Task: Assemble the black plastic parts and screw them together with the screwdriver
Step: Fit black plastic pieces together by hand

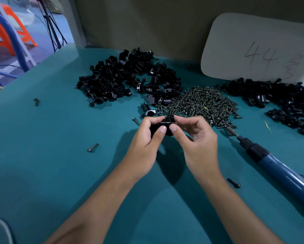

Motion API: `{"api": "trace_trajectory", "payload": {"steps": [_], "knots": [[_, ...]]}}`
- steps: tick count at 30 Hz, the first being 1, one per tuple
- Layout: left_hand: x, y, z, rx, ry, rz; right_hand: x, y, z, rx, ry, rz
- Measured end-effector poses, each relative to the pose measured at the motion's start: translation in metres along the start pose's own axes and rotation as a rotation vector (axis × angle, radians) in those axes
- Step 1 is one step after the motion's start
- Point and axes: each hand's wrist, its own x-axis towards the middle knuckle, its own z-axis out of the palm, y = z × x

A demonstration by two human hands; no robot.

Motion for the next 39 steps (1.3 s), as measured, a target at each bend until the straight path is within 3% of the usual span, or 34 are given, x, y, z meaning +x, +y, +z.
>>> {"api": "trace_trajectory", "payload": {"steps": [6,11,24,39], "knots": [[0.0013,0.0012,-0.0010,0.025,0.010,0.032,0.0074,-0.0030,-0.0046,0.043,-0.067,0.037],[0.0004,0.0016,-0.0011,-0.001,0.008,0.050,0.0047,0.0011,-0.0041,-0.048,-0.025,0.031],[0.0018,0.0071,-0.0022,-0.161,0.017,0.085,0.0047,-0.0026,-0.0023,0.027,-0.004,0.081],[0.0037,0.0037,-0.0035,-0.195,-0.031,0.028,0.0071,0.0010,-0.0060,0.045,-0.029,-0.046]]}}
